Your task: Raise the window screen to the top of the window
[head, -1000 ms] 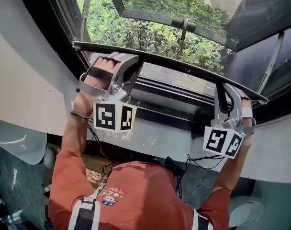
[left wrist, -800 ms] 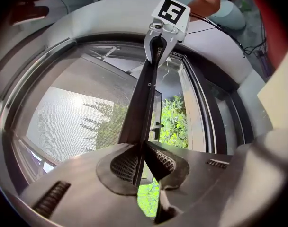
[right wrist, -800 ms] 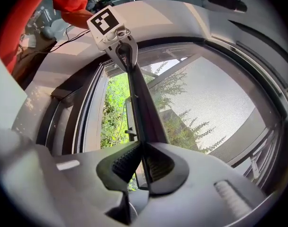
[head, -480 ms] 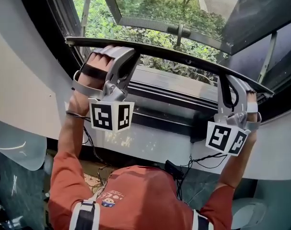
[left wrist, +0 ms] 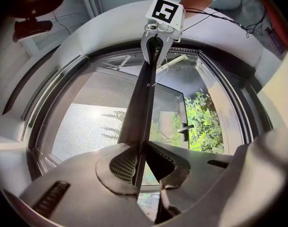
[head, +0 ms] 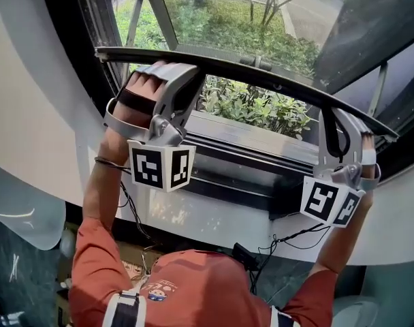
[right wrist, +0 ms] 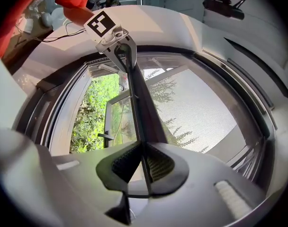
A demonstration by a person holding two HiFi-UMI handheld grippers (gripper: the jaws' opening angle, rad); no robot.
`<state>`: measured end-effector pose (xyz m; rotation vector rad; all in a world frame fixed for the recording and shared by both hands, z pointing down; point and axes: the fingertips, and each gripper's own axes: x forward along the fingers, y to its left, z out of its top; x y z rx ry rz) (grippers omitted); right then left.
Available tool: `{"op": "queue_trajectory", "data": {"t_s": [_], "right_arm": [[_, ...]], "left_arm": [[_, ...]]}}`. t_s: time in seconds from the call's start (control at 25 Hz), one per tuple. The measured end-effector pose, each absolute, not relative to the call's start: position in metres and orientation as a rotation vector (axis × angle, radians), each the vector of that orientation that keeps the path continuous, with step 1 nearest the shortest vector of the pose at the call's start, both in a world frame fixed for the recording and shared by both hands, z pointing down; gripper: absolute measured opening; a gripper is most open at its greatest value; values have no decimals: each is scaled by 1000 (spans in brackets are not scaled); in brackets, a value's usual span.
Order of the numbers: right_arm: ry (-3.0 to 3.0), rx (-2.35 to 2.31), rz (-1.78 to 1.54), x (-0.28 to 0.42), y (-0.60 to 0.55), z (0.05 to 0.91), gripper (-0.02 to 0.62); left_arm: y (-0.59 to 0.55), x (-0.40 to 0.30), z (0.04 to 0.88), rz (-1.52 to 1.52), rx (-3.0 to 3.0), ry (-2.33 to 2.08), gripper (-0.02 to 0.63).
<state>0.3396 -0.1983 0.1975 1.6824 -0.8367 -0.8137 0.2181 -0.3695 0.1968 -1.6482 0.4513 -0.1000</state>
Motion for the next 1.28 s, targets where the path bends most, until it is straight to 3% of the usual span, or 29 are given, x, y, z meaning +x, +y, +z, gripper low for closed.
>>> {"op": "queue_trajectory", "data": {"t_s": [1.28], "right_arm": [[-654, 1683, -1086, 338, -199, 52, 58]], "left_arm": [[-369, 216, 53, 87, -1495, 570, 63]]}}
